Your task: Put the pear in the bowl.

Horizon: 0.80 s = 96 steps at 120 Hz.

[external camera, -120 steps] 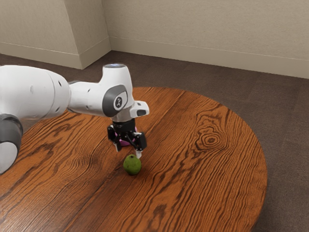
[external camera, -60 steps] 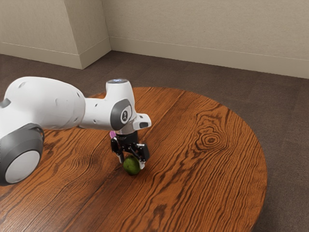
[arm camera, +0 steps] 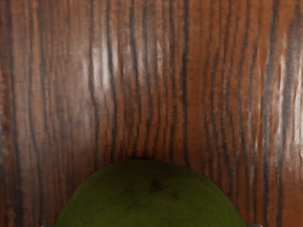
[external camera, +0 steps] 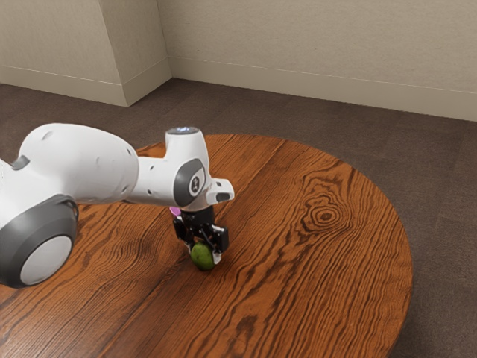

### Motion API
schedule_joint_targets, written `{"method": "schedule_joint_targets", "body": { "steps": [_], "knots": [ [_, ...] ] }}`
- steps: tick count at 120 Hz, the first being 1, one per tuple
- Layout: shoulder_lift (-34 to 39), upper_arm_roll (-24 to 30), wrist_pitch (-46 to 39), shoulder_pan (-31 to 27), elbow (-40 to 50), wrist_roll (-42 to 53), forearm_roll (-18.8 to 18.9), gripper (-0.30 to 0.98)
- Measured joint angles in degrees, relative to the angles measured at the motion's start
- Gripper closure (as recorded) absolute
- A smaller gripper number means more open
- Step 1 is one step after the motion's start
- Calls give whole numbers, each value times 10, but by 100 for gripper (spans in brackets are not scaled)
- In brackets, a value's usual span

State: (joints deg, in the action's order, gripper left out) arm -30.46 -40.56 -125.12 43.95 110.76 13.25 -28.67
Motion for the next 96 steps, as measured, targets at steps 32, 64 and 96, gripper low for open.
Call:
{"method": "schedule_joint_targets", "body": {
  "steps": [32, 64, 96],
  "knots": [
    [-5, 4, -3, -1, -1, 2, -4, 29],
    [6, -8, 0, 0, -26, -3, 3, 45],
    [21, -51, -1, -1, -83, -19, 15, 60]
  ]
}}
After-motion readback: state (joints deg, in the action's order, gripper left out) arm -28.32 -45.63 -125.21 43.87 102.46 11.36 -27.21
